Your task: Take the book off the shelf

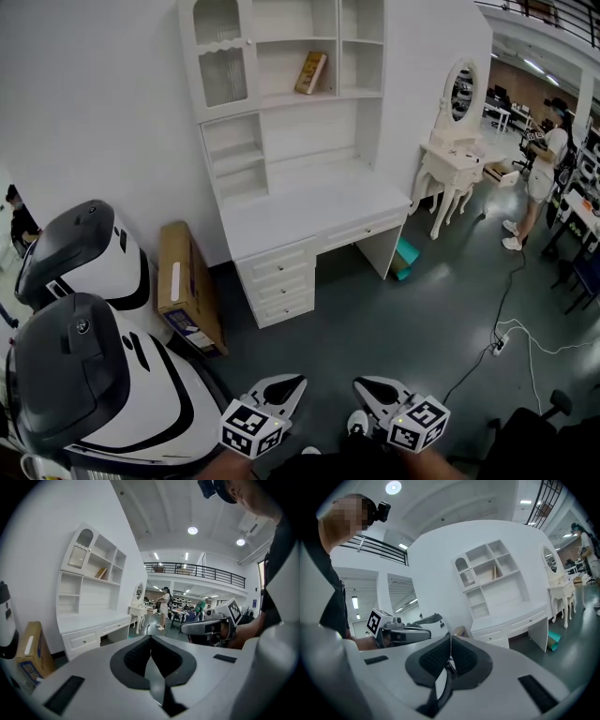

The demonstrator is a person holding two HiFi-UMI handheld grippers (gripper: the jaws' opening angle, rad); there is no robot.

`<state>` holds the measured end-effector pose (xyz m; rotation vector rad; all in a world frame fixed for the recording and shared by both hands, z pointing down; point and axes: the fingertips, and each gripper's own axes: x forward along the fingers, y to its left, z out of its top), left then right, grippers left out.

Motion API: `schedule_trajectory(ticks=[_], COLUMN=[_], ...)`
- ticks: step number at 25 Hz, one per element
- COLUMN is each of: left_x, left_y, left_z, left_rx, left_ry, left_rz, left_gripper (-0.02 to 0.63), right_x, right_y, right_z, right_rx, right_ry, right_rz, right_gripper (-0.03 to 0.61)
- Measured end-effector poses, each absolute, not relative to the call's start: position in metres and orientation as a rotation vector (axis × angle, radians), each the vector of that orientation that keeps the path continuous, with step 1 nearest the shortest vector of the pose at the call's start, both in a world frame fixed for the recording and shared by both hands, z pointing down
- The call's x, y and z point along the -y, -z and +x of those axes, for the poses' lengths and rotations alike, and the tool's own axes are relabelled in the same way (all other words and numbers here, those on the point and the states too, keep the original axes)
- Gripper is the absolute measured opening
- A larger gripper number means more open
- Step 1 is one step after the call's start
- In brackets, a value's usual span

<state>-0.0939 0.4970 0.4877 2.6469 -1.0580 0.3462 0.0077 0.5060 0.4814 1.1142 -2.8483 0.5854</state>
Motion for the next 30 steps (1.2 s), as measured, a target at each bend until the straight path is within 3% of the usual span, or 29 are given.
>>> schedule_trajectory(ticks=[11, 30], left_x=[-0.439, -0.229], left_y=[-0.503, -0.486], left_z=[-0.09, -0.035], left_rx=[1.091, 1.215], left_ry=[-0.362, -0.392], left_rz=[2.595, 2.542], left_gripper=[0.011, 0.011], right_x=[-0.434, -0.211], right_y=[-0.501, -0.495], right_z=[0.02, 0.084], right_rx=[2.841, 2.875], right_ry=[-0.698, -0.701], right_rz=[1.138, 1.038], right_gripper=[0.028, 0.028])
